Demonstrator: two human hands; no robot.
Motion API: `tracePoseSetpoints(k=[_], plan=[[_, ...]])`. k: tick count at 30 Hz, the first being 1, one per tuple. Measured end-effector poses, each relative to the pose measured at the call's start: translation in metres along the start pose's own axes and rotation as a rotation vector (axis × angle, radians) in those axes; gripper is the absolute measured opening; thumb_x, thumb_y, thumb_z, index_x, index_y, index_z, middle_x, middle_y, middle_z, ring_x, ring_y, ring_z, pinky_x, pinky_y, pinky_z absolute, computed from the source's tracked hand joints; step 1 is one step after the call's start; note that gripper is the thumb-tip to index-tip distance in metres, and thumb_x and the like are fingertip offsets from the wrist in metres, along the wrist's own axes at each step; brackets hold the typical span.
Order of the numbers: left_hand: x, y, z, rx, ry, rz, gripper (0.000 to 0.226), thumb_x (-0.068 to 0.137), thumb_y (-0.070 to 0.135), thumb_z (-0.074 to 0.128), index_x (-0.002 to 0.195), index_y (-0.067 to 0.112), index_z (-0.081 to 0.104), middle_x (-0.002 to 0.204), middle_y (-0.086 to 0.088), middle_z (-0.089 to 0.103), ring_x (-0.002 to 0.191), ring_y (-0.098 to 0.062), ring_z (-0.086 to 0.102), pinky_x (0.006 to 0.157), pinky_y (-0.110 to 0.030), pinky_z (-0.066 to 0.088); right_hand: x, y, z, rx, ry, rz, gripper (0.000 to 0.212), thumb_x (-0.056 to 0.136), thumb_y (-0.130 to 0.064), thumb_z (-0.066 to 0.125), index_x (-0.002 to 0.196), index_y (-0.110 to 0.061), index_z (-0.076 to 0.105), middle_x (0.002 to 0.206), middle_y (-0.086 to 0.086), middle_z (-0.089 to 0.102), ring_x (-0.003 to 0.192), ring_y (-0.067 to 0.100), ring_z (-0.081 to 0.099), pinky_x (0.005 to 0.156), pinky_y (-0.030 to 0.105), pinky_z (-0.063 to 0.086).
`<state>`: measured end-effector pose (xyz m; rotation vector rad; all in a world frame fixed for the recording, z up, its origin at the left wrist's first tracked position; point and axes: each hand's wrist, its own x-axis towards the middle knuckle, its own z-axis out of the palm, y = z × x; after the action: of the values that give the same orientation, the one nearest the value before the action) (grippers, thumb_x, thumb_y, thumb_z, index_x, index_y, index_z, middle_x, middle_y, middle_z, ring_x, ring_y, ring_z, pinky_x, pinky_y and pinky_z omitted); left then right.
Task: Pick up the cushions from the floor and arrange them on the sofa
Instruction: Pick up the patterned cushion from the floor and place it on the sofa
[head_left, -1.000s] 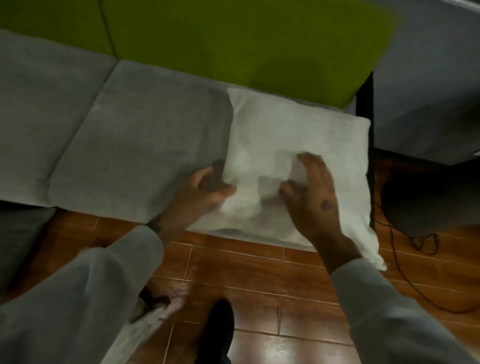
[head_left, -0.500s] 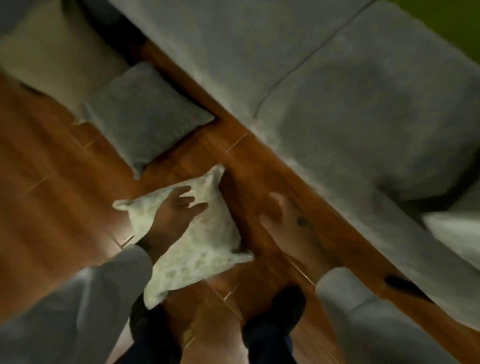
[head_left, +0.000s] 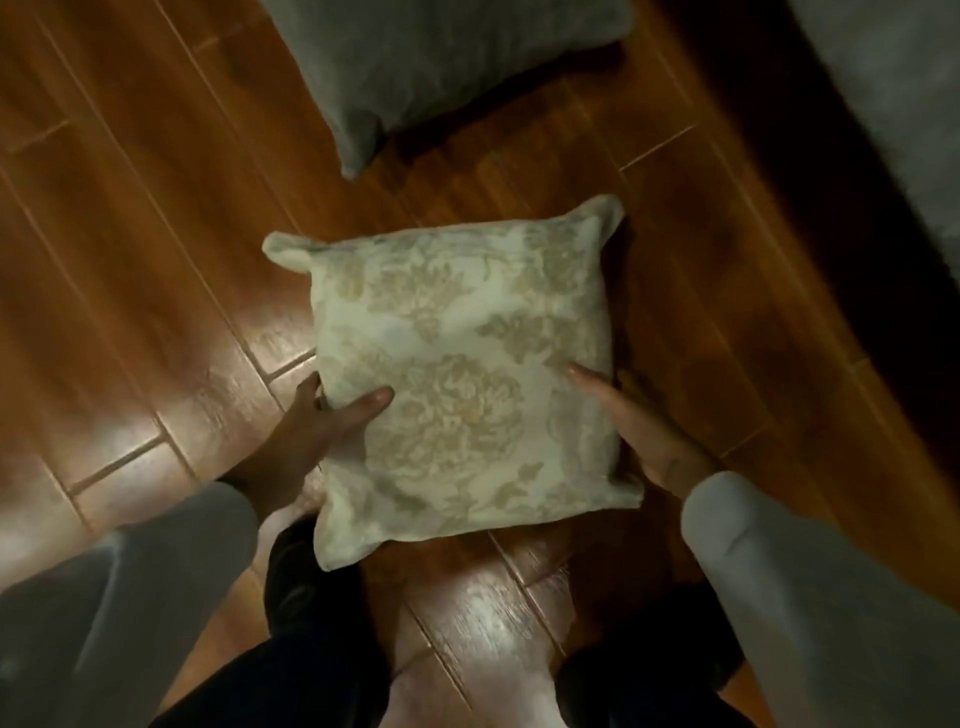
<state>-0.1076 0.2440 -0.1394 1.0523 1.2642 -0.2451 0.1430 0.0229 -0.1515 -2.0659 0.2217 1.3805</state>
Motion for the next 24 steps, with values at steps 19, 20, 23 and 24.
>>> tracePoseSetpoints(k=[19,20,23,24], plan=[[-0.194,0.268,-0.022,0.014,-0.270,0.356,0.057,0.069,0.043,0.082,0.123,0.040,0.065,0.117,0.013,0.076,0.099,-0.008,0.074,0.073,-0.028,0.061,-0.247,-0.180,-0.071,0.462,0.202,-0.361,0.090,0.055,-0.069,0.092,0.135,-0.038,0.064,0.129,-0.009,0.074,0.119,0.020,0.070,0.103,0.051,0.055],[-0.216,0.294,-0.020,0.033,-0.288,0.380,0.059,0.073,0.040,0.081,0.129,0.037,0.063,0.120,0.010,0.075,0.103,-0.012,0.074,0.078,-0.032,0.061,-0.273,-0.193,-0.081,0.495,0.212,-0.364,0.092,0.052,-0.072,0.092,0.135,-0.042,0.064,0.130,-0.010,0.073,0.120,0.020,0.069,0.104,0.052,0.054],[-0.269,0.367,-0.004,0.067,-0.378,0.462,0.047,0.082,0.032,0.079,0.128,0.034,0.065,0.117,0.007,0.077,0.101,-0.016,0.075,0.069,-0.027,0.062,-0.336,-0.219,-0.113,0.599,0.251,-0.356,0.099,0.041,-0.082,0.088,0.131,-0.053,0.058,0.130,-0.017,0.069,0.120,0.017,0.065,0.106,0.055,0.051],[-0.282,0.388,0.006,0.078,-0.402,0.480,0.043,0.083,0.032,0.079,0.124,0.035,0.067,0.115,0.007,0.077,0.099,-0.016,0.075,0.066,-0.025,0.062,-0.352,-0.224,-0.124,0.638,0.259,-0.360,0.100,0.042,-0.082,0.087,0.132,-0.053,0.056,0.130,-0.017,0.069,0.121,0.017,0.065,0.107,0.056,0.050]])
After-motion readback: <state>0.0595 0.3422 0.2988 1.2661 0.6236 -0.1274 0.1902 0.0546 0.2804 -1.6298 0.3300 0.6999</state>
